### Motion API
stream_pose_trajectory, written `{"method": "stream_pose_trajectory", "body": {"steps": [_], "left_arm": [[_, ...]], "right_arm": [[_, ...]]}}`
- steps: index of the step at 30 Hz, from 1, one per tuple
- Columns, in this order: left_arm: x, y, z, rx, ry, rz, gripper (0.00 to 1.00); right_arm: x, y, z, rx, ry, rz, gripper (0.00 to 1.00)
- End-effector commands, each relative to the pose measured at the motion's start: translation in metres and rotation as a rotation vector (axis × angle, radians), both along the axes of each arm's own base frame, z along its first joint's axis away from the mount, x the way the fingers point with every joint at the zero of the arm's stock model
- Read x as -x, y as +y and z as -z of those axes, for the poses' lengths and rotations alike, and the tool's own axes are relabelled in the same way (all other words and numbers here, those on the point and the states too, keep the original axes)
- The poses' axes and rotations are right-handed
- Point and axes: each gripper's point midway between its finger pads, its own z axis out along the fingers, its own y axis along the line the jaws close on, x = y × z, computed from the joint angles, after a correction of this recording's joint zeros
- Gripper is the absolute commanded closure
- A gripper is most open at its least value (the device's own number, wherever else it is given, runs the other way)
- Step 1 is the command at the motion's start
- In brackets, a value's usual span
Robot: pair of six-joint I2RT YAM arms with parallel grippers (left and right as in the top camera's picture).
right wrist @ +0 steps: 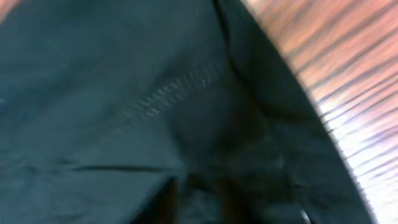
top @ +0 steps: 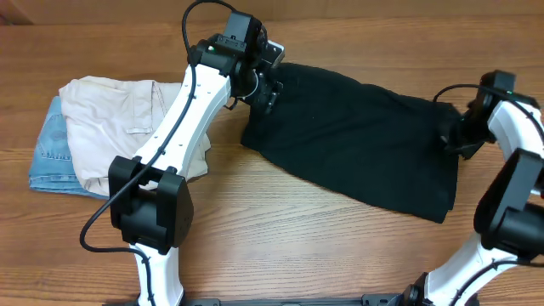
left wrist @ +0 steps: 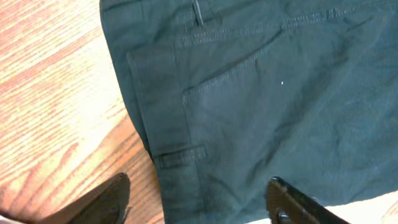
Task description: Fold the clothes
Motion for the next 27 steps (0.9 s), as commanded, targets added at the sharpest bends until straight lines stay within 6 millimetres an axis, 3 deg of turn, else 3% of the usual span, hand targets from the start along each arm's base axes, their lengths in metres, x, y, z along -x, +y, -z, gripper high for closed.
{"method": "stream_pose_trajectory", "body": {"steps": [1, 5, 9, 12, 15, 20, 23, 27], "left_arm": [[0.000, -0.001, 0.003, 0.005, 0.015, 0.001, 0.35], [0.004, 0.000, 0.004, 0.000, 0.032, 0.000, 0.34], [0.006, 0.000, 0.005, 0.005, 0.044, -0.011, 0.33], [0.005, -0.002, 0.004, 0.012, 0.043, -0.010, 0.23], [0.003, -0.002, 0.003, 0.014, 0.034, -0.009, 0.15], [-0.024, -0.005, 0.002, 0.039, -0.059, -0.022, 0.10], [-0.041, -0.004, 0.019, 0.048, -0.078, -0.034, 0.11], [-0.056, -0.002, 0.057, 0.053, -0.051, -0.044, 0.22]], "right_arm": [[0.013, 0.015, 0.027, -0.083, 0.071, 0.043, 0.95], [0.009, 0.013, 0.060, -0.097, 0.104, 0.102, 0.96], [-0.039, -0.005, 0.084, -0.047, -0.071, 0.133, 0.96], [-0.077, -0.015, 0.081, -0.026, -0.231, 0.140, 0.96], [-0.101, -0.007, 0.061, -0.093, -0.327, 0.092, 0.96], [-0.115, 0.012, 0.001, -0.194, -0.436, -0.045, 0.82], [-0.107, 0.013, -0.046, -0.182, -0.471, -0.050, 0.78], [-0.088, 0.021, -0.093, -0.172, -0.486, -0.061, 0.76]]}}
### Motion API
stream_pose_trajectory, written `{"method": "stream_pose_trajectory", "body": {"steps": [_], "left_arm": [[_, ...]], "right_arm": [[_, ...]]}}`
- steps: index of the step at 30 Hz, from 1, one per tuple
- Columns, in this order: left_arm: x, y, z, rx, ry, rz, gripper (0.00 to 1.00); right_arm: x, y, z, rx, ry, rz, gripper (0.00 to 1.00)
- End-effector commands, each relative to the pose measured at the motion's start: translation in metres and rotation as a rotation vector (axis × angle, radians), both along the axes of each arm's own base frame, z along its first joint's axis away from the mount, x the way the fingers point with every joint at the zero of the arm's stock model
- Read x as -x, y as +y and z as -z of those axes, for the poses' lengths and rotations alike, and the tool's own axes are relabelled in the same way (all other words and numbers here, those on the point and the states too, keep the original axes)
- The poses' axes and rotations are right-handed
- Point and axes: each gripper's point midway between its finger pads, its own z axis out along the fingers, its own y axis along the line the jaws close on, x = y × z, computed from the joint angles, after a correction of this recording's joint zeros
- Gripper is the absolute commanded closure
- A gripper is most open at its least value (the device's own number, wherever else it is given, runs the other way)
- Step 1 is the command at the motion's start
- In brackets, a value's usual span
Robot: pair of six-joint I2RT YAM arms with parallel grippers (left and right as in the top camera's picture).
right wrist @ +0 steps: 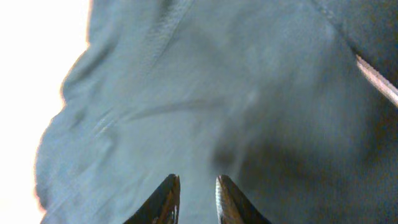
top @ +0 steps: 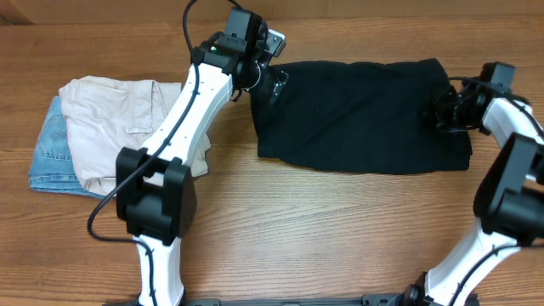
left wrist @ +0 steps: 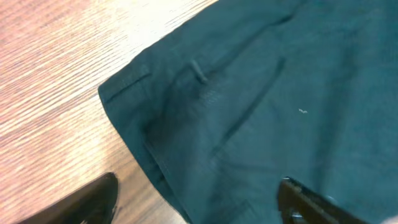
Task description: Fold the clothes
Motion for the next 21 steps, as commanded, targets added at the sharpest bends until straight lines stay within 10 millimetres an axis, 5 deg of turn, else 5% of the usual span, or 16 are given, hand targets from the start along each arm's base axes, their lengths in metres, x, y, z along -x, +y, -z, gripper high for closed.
{"method": "stream_pose_trajectory", "body": {"steps": [1, 8, 12, 15, 21], "left_arm": [[-0.013, 0.002, 0.050, 0.015, 0.062, -0.005, 0.24], [-0.028, -0.003, 0.082, 0.024, 0.052, -0.006, 0.32], [-0.030, -0.008, 0.082, 0.044, 0.042, 0.004, 0.64], [-0.029, -0.018, 0.068, 0.108, 0.050, 0.023, 0.94], [-0.028, -0.027, 0.005, 0.159, 0.051, 0.036, 0.96]], "right_arm": [[0.003, 0.005, -0.078, 0.043, -0.139, -0.042, 0.75], [0.029, 0.015, -0.090, 0.045, -0.090, -0.085, 0.75], [0.034, 0.014, -0.087, 0.051, -0.061, -0.079, 0.76], [0.034, 0.013, -0.086, 0.054, -0.060, -0.077, 0.76], [0.037, -0.008, -0.078, 0.166, -0.010, -0.028, 0.76]]}}
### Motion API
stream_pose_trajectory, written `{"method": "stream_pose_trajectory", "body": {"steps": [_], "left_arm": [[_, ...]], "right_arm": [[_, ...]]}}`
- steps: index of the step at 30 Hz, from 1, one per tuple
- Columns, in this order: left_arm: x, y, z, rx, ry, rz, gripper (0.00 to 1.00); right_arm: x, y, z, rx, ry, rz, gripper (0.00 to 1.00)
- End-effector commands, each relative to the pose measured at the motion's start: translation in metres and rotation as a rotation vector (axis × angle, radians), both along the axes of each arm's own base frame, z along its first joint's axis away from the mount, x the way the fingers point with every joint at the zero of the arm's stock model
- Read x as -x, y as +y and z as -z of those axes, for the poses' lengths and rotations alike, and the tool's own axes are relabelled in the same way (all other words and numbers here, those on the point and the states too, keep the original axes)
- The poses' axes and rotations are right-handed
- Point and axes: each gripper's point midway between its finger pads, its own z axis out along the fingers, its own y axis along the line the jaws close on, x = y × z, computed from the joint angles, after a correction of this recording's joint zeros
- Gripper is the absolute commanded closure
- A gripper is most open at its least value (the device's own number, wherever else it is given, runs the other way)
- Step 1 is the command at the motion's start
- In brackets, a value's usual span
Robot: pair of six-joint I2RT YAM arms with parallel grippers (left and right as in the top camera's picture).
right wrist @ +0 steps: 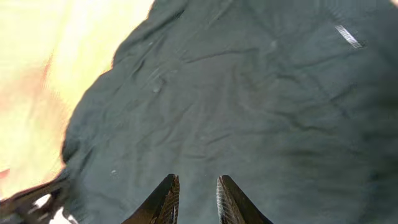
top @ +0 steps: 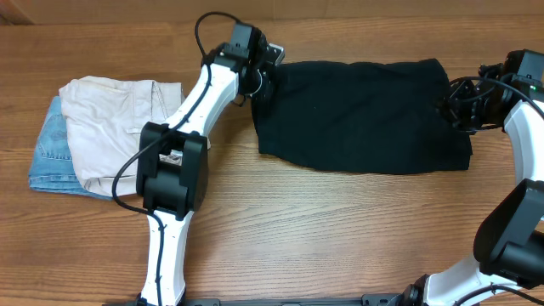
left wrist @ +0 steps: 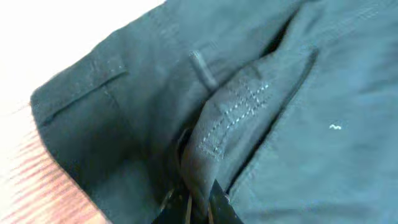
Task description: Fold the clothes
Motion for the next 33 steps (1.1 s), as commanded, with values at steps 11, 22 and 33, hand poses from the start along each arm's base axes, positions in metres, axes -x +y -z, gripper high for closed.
{"method": "stream_pose_trajectory", "body": {"steps": [11, 22, 33], "left_arm": [[0.114, -0.055, -0.094, 0.005, 0.221, 0.284, 0.96], [0.242, -0.101, -0.078, -0.241, 0.400, 0.605, 0.96], [0.298, -0.093, -0.046, -0.433, 0.514, 0.716, 0.96]], "right_arm": [[0.015, -0.073, 0.006, 0.175, 0.049, 0.169, 0.76], [0.022, -0.093, 0.005, 0.175, 0.051, 0.218, 0.74], [0.004, -0.078, 0.004, 0.156, -0.006, 0.169, 0.60]]}}
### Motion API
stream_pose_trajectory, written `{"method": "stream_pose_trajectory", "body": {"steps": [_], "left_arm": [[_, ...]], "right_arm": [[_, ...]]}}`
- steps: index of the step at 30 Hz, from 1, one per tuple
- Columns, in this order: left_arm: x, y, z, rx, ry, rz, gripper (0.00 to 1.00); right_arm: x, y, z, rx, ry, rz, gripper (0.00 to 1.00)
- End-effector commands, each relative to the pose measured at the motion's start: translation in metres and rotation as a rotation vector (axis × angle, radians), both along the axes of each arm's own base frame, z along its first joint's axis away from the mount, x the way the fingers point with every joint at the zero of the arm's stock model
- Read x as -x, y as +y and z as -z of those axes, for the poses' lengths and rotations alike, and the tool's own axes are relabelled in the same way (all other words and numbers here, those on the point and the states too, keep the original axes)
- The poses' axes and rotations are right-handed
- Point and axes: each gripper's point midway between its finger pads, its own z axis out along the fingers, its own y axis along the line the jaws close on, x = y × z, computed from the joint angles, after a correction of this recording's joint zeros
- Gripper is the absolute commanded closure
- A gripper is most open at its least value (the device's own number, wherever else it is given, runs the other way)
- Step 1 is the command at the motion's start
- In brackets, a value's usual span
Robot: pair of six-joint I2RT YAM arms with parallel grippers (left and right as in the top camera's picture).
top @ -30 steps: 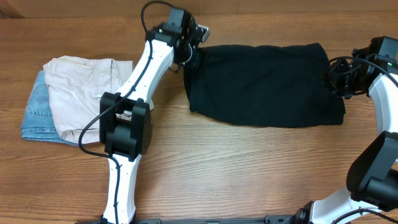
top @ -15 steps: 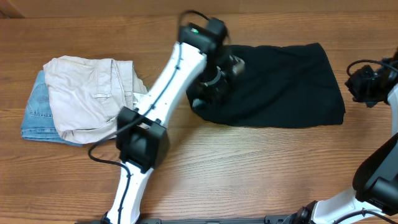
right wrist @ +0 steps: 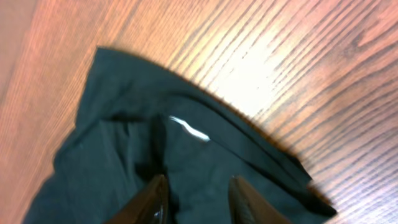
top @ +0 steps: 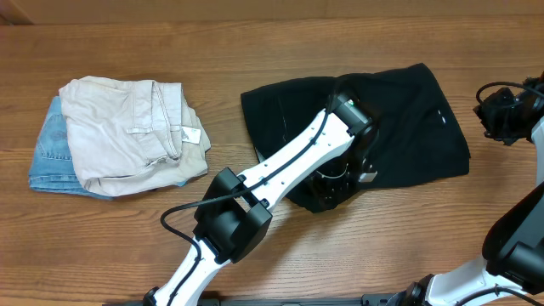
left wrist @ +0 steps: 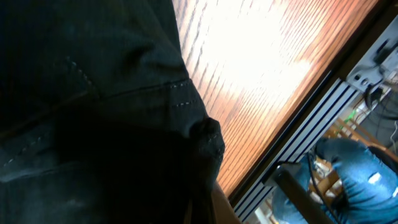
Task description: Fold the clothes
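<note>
Black trousers (top: 408,127) lie right of the table's middle, with their left part doubled over toward the front. My left gripper (top: 340,185) is at the front edge of the bundle, shut on a fold of the black cloth (left wrist: 124,124); that cloth fills the left wrist view and hides the fingertips. My right gripper (top: 491,115) hovers past the trousers' right end. Its fingers (right wrist: 155,199) stand apart above the trousers' corner (right wrist: 186,143) and hold nothing.
A folded pile sits at the left: beige shorts (top: 127,127) on top of blue jeans (top: 49,149). The left arm stretches across the wooden table (top: 382,255) from the front edge to the trousers.
My left gripper, shut on the waistband, has gone from the trousers' far left corner to their front middle, with cloth doubled over. My right gripper has opened and now sits right of the trousers.
The trousers first lay askew, with my left gripper open over the waistband and the right one on the leg end. Then they lay straight. Then the left shut on the waistband. Now that end is folded toward the front and the right has let go.
</note>
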Motion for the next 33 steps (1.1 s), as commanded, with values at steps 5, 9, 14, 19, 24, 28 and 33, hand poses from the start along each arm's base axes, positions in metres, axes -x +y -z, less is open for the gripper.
{"method": "stream_pose_trajectory", "body": {"steps": [5, 9, 14, 19, 24, 28, 33], "left_arm": [[-0.009, 0.012, 0.002, -0.015, -0.035, 0.014, 0.96], [-0.015, 0.011, 0.003, -0.009, -0.052, 0.000, 0.96], [-0.021, 0.016, 0.005, -0.042, -0.087, -0.007, 0.96], [-0.023, 0.017, 0.005, -0.043, -0.088, -0.013, 0.96], [-0.029, 0.028, 0.004, -0.085, -0.100, -0.041, 0.96], [-0.030, 0.037, 0.002, -0.103, -0.078, -0.062, 0.96], [-0.031, 0.040, 0.002, -0.109, -0.069, -0.094, 0.96]], "right_arm": [[-0.040, 0.052, 0.018, -0.013, -0.035, -0.167, 0.54], [-0.049, 0.076, 0.052, -0.047, 0.025, -0.179, 0.53], [-0.062, 0.099, 0.087, -0.099, 0.050, -0.206, 0.54], [-0.061, 0.105, 0.080, -0.106, 0.042, -0.221, 0.96], [-0.015, 0.043, 0.032, 0.041, 0.117, -0.055, 0.96], [0.035, 0.003, -0.017, 0.132, 0.151, 0.081, 0.96], [0.094, -0.013, -0.025, 0.153, 0.305, 0.169, 0.96]]}}
